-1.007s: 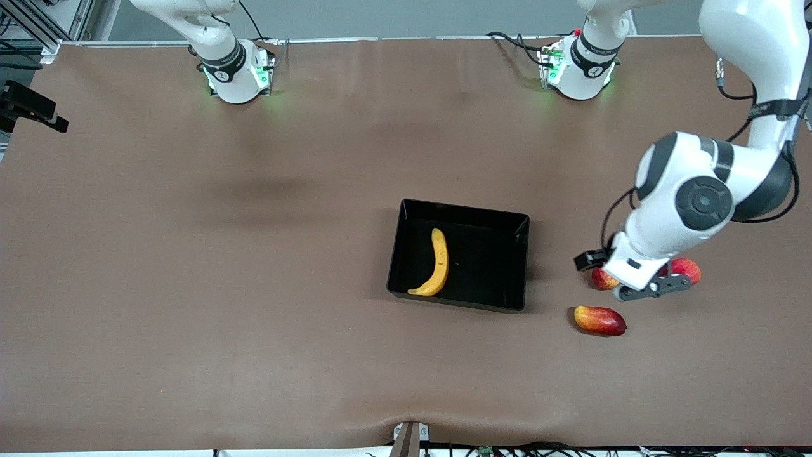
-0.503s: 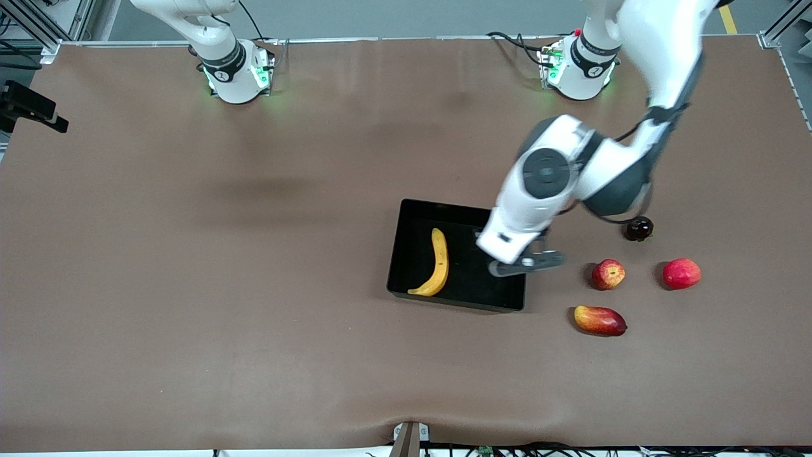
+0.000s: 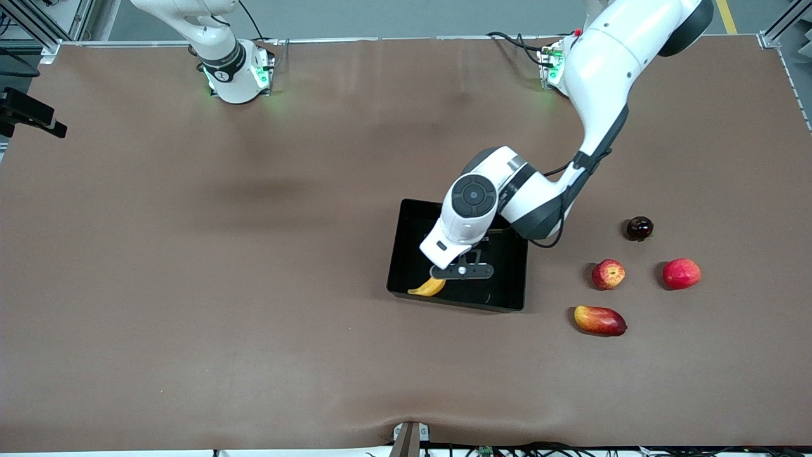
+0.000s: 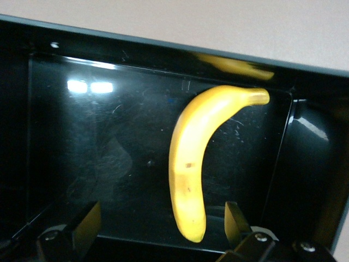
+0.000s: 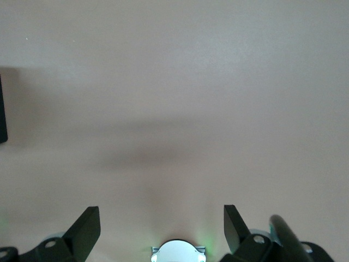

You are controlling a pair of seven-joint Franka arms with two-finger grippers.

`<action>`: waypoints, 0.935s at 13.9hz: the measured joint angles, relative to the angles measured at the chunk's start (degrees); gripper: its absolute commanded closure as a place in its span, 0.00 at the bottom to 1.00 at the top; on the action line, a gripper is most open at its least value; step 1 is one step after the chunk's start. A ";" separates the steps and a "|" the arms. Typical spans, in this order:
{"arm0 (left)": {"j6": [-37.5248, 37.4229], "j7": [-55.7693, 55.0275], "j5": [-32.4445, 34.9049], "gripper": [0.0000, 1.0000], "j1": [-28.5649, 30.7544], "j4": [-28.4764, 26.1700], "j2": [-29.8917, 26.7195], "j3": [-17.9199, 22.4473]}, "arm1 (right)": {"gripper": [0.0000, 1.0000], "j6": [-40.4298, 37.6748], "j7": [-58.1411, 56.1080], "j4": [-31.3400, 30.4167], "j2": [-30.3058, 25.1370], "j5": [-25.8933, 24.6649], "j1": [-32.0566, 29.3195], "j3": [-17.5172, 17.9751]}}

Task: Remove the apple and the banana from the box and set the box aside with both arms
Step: 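Grasp the yellow banana with the left gripper while the right gripper approaches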

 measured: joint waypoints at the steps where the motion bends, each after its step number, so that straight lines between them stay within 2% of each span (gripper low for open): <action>1: 0.49 0.80 0.21 0.00 -0.65 0.07 0.39 0.60 | 0.00 0.00 0.00 0.02 0.38 0.06 -0.02 0.01; 8: 8.61 1.31 2.40 0.00 -5.48 0.16 4.67 4.78 | 0.00 0.49 -0.05 0.10 5.85 0.15 -0.84 0.06; 13: 10.94 1.37 2.59 0.00 -5.80 0.22 5.93 5.23 | 0.00 1.12 -0.27 0.13 8.49 0.61 -1.71 0.11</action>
